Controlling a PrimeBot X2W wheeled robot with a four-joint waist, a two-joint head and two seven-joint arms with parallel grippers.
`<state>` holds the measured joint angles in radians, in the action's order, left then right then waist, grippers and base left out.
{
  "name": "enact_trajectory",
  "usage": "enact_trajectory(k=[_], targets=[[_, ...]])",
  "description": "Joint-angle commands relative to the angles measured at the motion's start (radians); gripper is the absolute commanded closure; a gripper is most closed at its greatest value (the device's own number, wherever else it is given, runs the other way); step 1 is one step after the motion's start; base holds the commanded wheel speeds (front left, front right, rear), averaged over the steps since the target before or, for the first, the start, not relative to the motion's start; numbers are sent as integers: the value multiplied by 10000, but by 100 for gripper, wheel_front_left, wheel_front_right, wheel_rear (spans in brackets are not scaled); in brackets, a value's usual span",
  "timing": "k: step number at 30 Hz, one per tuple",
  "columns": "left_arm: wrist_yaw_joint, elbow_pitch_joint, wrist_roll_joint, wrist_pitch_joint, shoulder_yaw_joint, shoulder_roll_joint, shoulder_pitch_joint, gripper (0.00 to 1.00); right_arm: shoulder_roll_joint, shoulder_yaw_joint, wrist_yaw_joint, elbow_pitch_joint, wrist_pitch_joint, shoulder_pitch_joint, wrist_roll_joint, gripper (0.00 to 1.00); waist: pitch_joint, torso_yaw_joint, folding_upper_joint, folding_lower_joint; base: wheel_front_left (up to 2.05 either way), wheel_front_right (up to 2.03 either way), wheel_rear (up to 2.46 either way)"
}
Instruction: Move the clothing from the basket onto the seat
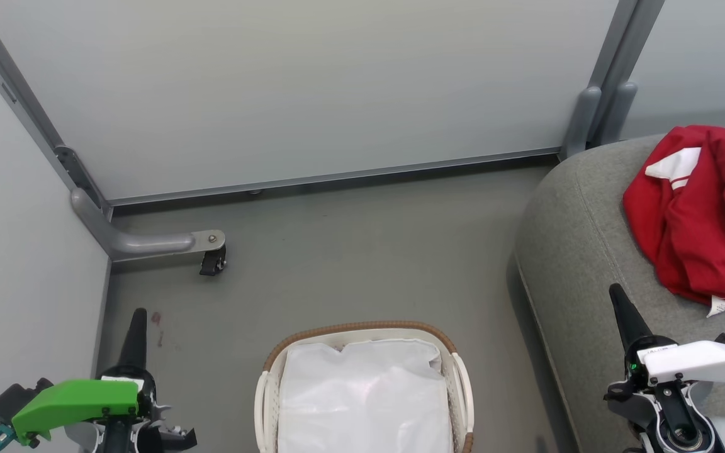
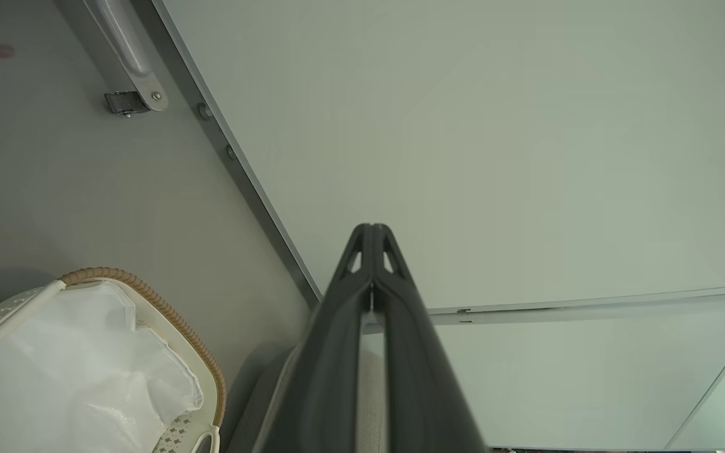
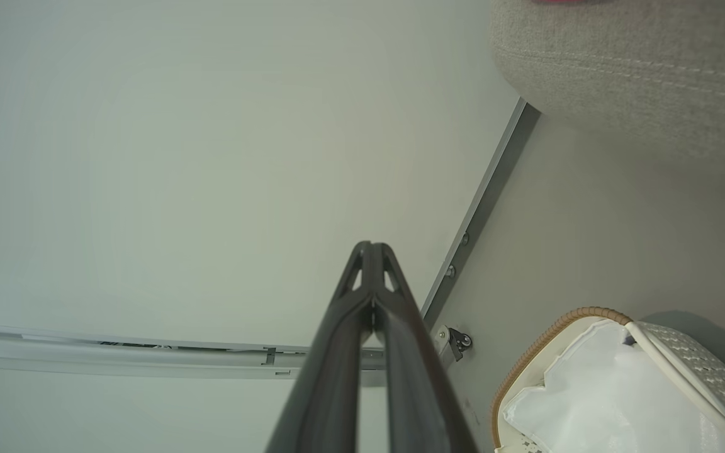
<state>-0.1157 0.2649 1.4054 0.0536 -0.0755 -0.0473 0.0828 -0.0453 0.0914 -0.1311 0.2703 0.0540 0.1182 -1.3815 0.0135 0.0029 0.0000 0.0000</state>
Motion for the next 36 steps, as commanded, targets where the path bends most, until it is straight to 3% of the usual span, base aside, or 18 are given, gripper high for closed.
enact_trajectory(k=[1,36], targets=[[-81,-83,231,74,-80,-45,230,100,-62,55,4,-98,77,-70,-239,100,-5,-1,0,0,0,0,0],[-175,-208,2090,646,-414,-51,311,100,-78,248,7,-282,629,-150,-2328,100,-104,-29,0,0,0,0,0]])
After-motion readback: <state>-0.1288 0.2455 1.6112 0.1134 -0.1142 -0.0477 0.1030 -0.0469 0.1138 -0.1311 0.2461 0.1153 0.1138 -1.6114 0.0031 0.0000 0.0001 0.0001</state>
